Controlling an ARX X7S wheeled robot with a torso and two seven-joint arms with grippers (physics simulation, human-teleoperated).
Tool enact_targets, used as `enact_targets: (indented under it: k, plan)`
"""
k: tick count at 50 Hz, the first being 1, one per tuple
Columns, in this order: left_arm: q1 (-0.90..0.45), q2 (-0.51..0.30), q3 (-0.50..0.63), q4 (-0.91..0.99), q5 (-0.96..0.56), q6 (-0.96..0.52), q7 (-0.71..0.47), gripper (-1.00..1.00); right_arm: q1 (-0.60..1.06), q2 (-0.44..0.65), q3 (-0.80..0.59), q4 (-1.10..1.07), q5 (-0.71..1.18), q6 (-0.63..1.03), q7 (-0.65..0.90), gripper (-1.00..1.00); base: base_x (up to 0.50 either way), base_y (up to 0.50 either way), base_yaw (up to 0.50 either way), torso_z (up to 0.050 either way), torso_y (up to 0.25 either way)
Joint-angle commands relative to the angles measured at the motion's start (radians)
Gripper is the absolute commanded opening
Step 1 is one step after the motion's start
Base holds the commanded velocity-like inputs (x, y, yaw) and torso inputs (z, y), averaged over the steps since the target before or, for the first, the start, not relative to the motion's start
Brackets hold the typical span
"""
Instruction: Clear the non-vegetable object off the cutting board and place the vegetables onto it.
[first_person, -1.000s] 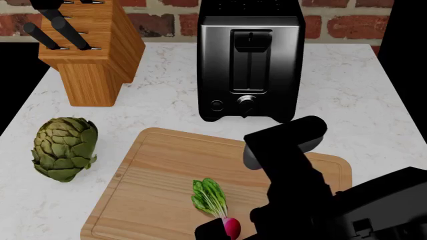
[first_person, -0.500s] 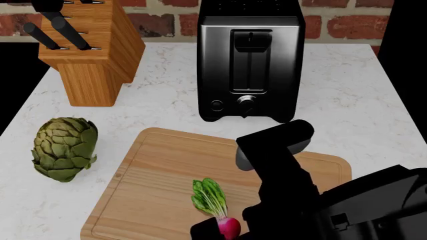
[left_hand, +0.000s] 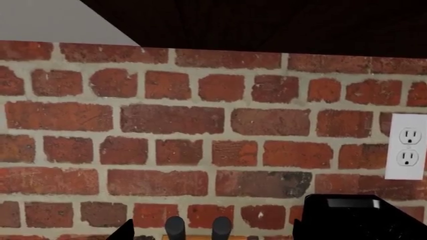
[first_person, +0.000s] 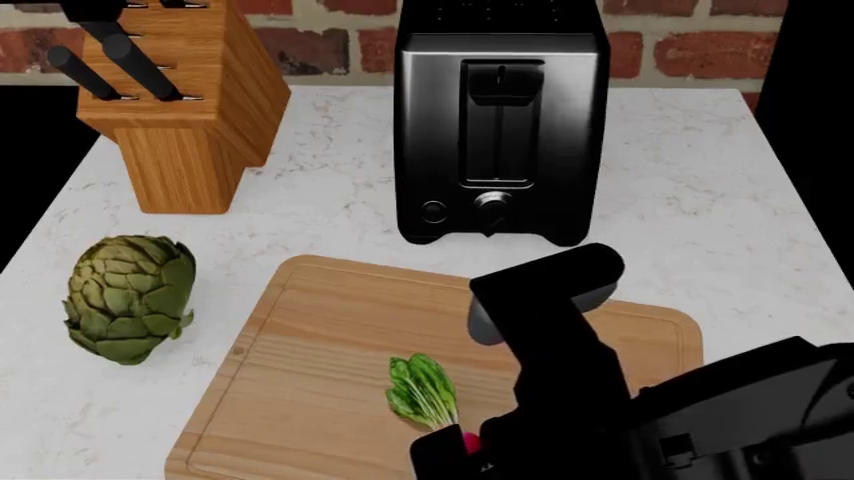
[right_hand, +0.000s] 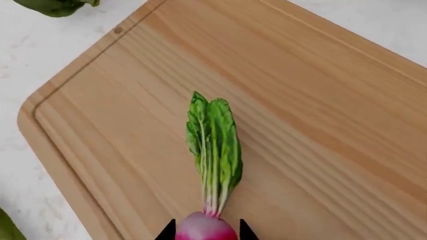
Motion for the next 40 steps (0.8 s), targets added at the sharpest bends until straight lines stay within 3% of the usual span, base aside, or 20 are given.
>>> enact_targets:
  k: [1, 20, 40]
  plan:
    - [-0.001, -0.004, -0.004, 0.003, -0.006, -0.002, -0.006, 1.00, -0.010, -0.003, -0.048, -0.002, 0.035, -0.003, 0.030, -1.00, 0.00, 0.00, 0.00, 0.000, 0.000]
    - [-0.011, -0.005, -0.005, -0.002, -0.016, -0.001, -0.012, 1.00, 0.238, 0.093, -0.115, -0.047, 0.273, -0.036, 0.224, -1.00, 0.00, 0.00, 0.00, 0.000, 0.000]
    - [-0.016, -0.008, -0.002, 0.005, -0.029, -0.010, -0.020, 1.00, 0.267, 0.222, -0.080, 0.027, 0.176, -0.014, 0.205, -1.00, 0.00, 0.00, 0.00, 0.000, 0.000]
